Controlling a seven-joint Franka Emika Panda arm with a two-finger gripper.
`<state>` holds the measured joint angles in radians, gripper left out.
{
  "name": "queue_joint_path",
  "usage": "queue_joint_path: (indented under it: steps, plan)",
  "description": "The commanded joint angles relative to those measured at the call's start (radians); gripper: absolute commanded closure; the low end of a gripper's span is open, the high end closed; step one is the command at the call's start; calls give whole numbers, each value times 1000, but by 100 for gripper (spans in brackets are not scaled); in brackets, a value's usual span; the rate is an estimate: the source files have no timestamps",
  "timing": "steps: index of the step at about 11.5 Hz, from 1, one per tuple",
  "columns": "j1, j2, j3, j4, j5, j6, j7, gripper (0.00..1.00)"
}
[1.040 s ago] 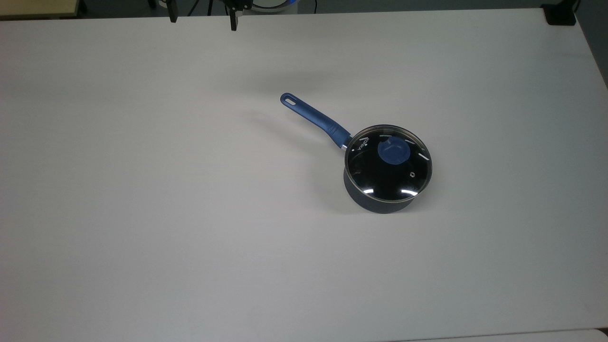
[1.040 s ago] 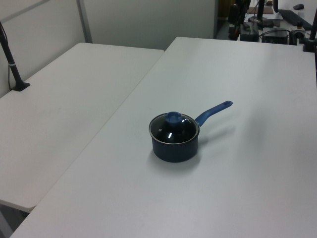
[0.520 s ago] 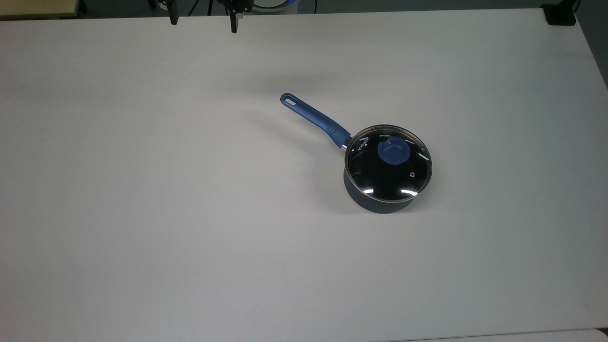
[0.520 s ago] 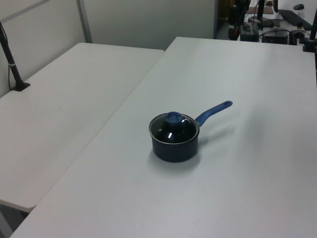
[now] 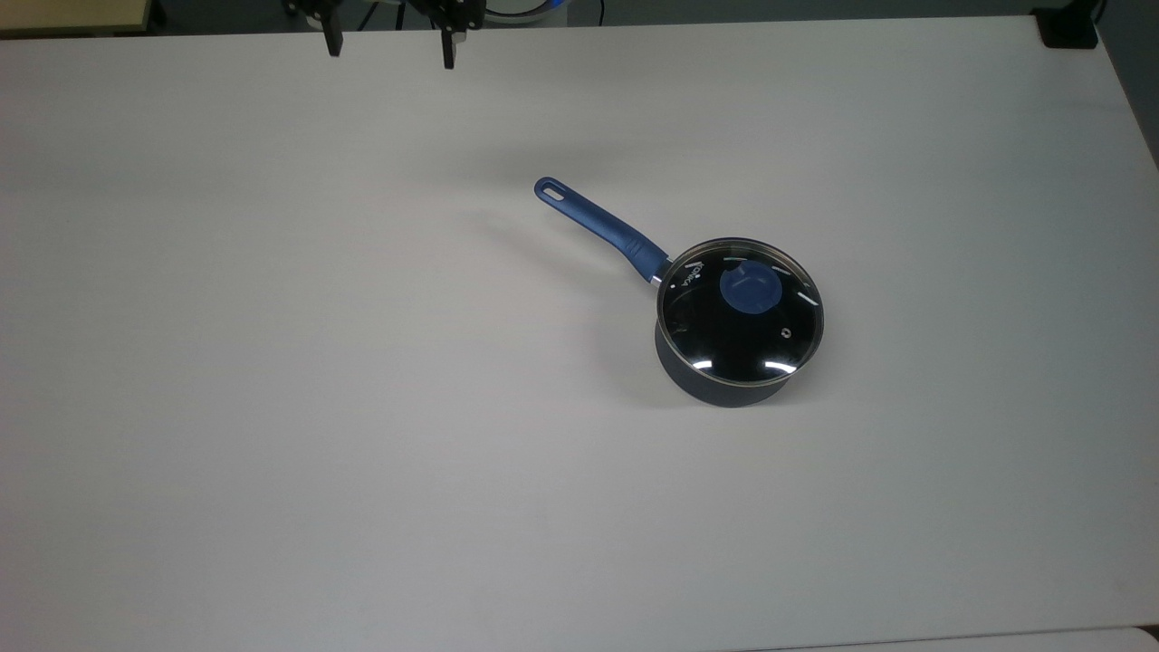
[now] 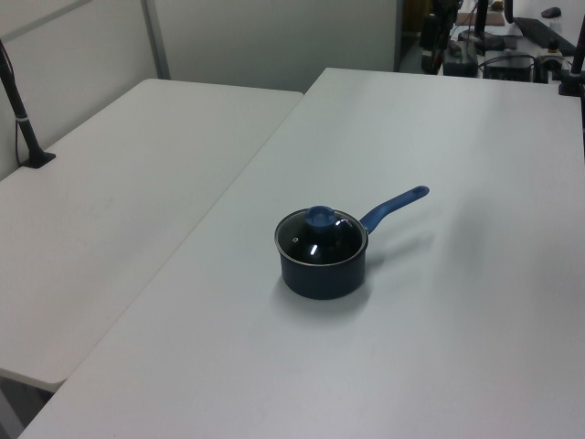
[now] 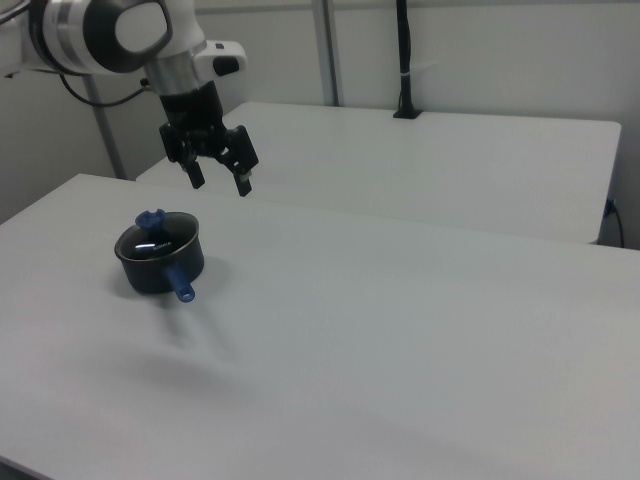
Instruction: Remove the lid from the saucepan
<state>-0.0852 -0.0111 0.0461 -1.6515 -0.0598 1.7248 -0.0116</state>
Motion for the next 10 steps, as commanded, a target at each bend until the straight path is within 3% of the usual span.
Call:
queue_joint_path:
  steps: [1, 2, 4, 5, 7, 10]
  plan:
    - [35, 45, 30, 12, 8, -4, 10, 0]
    - [36, 54, 60, 10, 11, 27, 83, 0]
    - [36, 127, 167, 42, 3, 61, 329, 0]
    - [73, 166, 202, 62, -12, 112, 448, 0]
    - [165, 244, 206, 73, -66, 226, 656, 0]
    - [241, 382, 204, 174, -80, 327, 966, 0]
